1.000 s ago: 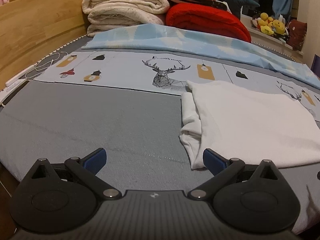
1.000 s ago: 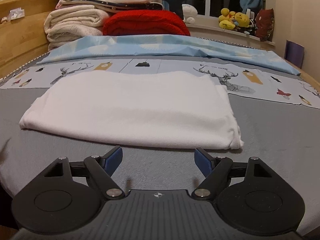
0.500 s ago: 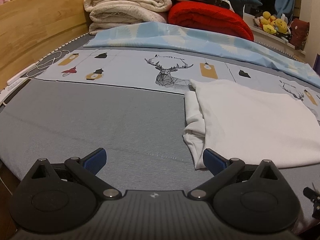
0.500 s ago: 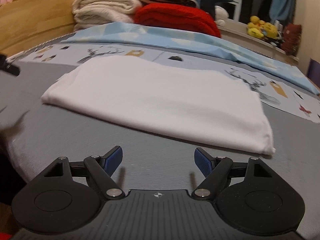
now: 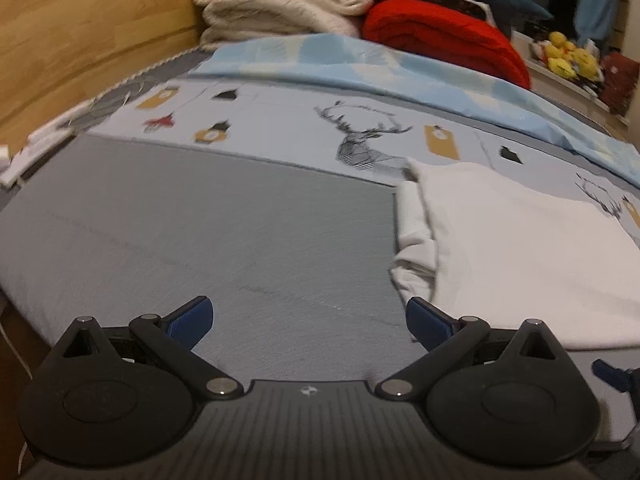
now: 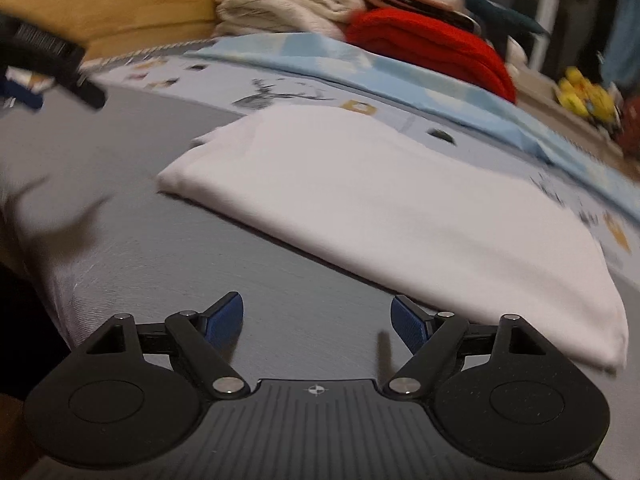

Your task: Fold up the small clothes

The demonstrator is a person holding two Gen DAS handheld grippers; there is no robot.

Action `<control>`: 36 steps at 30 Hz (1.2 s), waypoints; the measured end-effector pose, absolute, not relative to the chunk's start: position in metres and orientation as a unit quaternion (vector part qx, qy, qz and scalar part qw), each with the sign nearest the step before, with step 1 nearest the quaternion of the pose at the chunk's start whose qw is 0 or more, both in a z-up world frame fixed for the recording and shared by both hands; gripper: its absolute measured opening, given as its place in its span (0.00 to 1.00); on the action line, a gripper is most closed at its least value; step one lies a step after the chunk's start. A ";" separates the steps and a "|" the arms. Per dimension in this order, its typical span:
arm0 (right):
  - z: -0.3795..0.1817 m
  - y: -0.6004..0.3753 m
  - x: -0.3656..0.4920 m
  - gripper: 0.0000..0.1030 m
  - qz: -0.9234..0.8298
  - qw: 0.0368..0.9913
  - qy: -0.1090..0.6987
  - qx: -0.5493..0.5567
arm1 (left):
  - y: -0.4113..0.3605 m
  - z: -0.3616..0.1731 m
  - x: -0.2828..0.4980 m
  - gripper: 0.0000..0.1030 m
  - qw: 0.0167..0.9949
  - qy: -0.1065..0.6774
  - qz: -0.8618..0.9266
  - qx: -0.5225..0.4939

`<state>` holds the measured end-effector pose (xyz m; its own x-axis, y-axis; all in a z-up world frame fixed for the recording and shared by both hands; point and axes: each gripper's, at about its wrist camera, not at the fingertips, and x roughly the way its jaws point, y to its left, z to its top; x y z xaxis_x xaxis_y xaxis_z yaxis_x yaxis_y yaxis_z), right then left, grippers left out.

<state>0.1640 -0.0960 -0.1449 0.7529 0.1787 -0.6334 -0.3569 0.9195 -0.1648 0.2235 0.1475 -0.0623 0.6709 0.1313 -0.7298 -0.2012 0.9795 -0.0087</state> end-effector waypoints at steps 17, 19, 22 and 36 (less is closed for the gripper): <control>-0.174 0.032 0.216 0.86 0.138 0.911 0.187 -0.341 | 0.198 -0.057 0.224 1.00 0.897 0.404 0.106 -0.148; -0.171 0.038 0.227 0.81 0.131 0.912 0.202 -0.333 | 0.201 -0.059 0.225 1.00 0.894 0.406 0.103 -0.157; -0.172 0.049 0.244 0.10 0.148 0.897 0.234 -0.344 | 0.205 -0.061 0.226 1.00 0.890 0.409 0.103 -0.171; -0.073 -0.047 0.318 0.06 0.141 0.934 0.324 0.051 | 0.199 -0.075 0.246 1.00 0.868 0.441 0.158 -0.163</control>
<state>0.3184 -0.0467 -0.0733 0.7503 0.2972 -0.5906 -0.2314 0.9548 0.1864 0.2459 0.1990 -0.0749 0.5608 0.1311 -0.8175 -0.4184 0.8969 -0.1432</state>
